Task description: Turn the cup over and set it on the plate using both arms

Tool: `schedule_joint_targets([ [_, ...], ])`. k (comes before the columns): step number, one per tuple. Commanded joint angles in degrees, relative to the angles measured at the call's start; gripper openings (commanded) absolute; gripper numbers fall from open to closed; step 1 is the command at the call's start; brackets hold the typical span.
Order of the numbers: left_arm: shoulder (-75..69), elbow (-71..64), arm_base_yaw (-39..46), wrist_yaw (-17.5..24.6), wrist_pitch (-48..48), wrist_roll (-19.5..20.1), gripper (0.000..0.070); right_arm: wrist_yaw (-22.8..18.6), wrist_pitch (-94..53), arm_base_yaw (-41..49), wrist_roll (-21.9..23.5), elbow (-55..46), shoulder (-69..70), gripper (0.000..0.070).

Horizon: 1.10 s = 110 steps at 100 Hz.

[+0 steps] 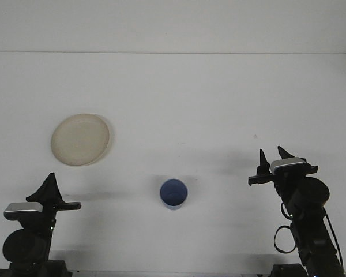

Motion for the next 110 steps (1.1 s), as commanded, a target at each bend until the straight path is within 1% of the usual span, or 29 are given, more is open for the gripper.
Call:
schedule_joint_targets([
  [1,2.8,5.1,0.0,0.0,-3.9,-2.3,0.0011,0.2,0.7,0.0,0.8,0.4,0.3,0.0357],
  [16,11.8,16.6,0.0,0.1,-13.9,-4.2,0.0011,0.2,0.7,0.0,0.8,0.4,0.3,0.0357],
  [42,29.8,34.9,0.0,0.1,-33.7,-4.2,0.0011,0.2,0.7,0.0,0.8,0.4,0.3,0.0357],
  [61,40.1,42.4,0.0,0.1,-44.8,-3.9,0.0011,0.2,0.8,0.0,0.8,0.4,0.3,0.0357],
  [75,42.8,43.2,0.0,0.1,-45.9,-4.1,0.0011,0.2,0.8,0.0,0.8,0.4,0.3,0.0357],
  [101,41.7,43.2,0.0,0.1,-44.1,-4.2,0.002,0.2,0.7,0.0,0.8,0.4,0.3,0.0357],
  [105,41.5,43.2,0.0,0.1,-44.2,-4.2,0.0048,0.2,0.7,0.0,0.8,0.4,0.3,0.0357],
  [110,41.4,43.2,0.0,0.1,-44.4,-4.7,0.015,0.2,0.7,0.0,0.8,0.4,0.3,0.0357],
])
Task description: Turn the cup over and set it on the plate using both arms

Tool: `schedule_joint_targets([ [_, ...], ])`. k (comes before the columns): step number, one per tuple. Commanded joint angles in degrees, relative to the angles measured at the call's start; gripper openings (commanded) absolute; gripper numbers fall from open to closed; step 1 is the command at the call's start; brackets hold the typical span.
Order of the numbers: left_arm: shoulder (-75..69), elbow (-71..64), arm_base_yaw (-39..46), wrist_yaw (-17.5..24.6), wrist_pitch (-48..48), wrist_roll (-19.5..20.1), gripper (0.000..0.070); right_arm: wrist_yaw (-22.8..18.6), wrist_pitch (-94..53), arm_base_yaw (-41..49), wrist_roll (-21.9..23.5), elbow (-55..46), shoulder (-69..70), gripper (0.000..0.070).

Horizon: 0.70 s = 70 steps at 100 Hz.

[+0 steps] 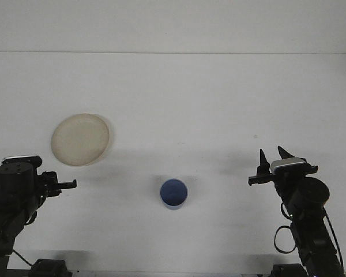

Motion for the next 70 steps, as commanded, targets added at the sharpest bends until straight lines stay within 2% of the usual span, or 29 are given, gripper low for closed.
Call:
schedule_joint_targets([
  [1,0.1,1.1,0.0,0.1,0.2,-0.8,0.0196,0.2,0.7,0.0,0.8,0.4,0.3,0.0357],
  [8,0.0,1.1,0.0,0.1,0.1,-2.1,0.0429,0.2,0.7,0.0,0.8,0.4,0.3,0.0357],
  [12,0.0,1.1,0.0,0.1,-0.1,-2.4,0.051,0.2,0.7,0.0,0.8,0.4,0.3,0.0357],
  [15,0.0,1.1,0.0,0.1,-0.2,-2.4,0.0534,0.2,0.7,0.0,0.8,0.4,0.3,0.0357],
  [35,0.1,1.3,0.0,0.9,-2.3,-2.4,0.0543,0.2,0.7,0.0,0.8,0.4,0.3,0.0357],
  [56,4.6,6.2,-1.5,7.9,-9.3,-3.3,0.0543,0.2,0.7,0.0,0.8,0.4,0.3,0.0357],
  [70,9.1,11.3,-6.0,11.1,-10.8,-5.7,0.0541,0.2,0.7,0.0,0.8,0.4,0.3,0.0357],
])
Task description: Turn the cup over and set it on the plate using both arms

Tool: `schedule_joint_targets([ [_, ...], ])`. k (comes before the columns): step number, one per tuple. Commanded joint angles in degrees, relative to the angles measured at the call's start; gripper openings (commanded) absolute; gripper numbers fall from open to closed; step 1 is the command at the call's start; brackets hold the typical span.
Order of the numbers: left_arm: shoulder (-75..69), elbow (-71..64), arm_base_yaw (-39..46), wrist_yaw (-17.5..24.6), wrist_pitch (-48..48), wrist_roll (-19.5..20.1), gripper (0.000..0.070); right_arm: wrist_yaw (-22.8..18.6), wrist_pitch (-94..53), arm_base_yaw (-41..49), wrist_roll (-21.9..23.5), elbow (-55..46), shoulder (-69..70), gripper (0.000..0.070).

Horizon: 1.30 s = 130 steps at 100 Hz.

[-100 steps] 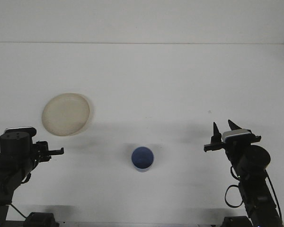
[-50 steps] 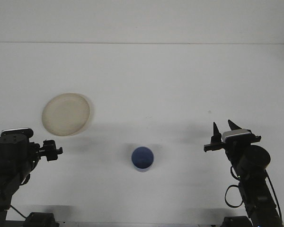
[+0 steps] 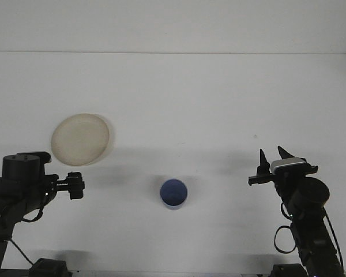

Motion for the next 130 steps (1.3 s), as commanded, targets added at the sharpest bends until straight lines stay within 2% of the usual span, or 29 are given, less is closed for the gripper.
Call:
schedule_joint_targets([
  [1,2.2,3.1,-2.3,0.9,0.3,-2.1,0.0541,0.2,0.7,0.0,0.8,0.4,0.3,0.0357],
  [41,21.1,14.7,-22.9,0.9,4.1,-7.5,0.0541,0.2,0.7,0.0,0.8,0.4,0.3,0.0357],
  [65,32.8,19.9,-32.6,0.9,6.3,-7.8,0.0541,0.2,0.7,0.0,0.8,0.4,0.3,0.0357],
  [98,43.7,22.3,-38.3,0.9,6.2,-7.3,0.0541,0.2,0.7,0.0,0.8,0.4,0.3,0.0357],
  [130,49.9,22.3,-39.6,0.8,6.2,-6.0,0.054,0.2,0.5,0.0,0.8,0.4,0.3,0.0357],
])
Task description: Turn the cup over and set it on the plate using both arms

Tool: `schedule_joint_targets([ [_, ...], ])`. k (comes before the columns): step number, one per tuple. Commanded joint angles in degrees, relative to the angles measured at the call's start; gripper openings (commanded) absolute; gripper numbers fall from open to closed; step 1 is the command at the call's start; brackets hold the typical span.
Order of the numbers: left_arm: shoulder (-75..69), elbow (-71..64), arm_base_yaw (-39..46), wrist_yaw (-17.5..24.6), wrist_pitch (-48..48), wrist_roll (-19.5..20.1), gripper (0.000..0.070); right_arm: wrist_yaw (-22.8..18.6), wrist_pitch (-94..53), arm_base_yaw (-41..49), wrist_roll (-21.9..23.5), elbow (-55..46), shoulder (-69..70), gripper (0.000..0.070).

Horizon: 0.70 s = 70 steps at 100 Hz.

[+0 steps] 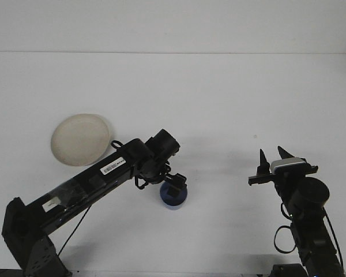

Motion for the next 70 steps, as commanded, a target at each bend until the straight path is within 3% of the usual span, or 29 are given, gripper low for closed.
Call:
schedule_joint_targets([
  [1,1.9,1.2,-0.6,0.3,-0.2,0.8,0.054,0.2,0.5,0.0,0.8,0.4,0.3,0.0357],
  [22,4.3,1.2,-0.7,0.3,-0.4,1.8,0.0527,0.2,0.5,0.0,0.8,0.4,0.3,0.0357],
  [33,5.1,1.2,-0.8,0.3,-0.7,2.4,0.0447,0.2,0.5,0.0,0.8,0.4,0.3,0.0357],
  [50,6.3,1.2,-0.8,0.2,-1.5,3.3,0.044,0.2,0.5,0.0,0.8,0.4,0.3,0.0357],
  [57,6.7,1.2,-0.8,0.2,-1.5,3.5,0.035,0.2,0.5,0.0,0.8,0.4,0.3,0.0357],
  [70,6.8,1.2,-0.8,0.2,-1.4,4.5,0.0088,0.2,0.5,0.0,0.8,0.4,0.3,0.0357],
])
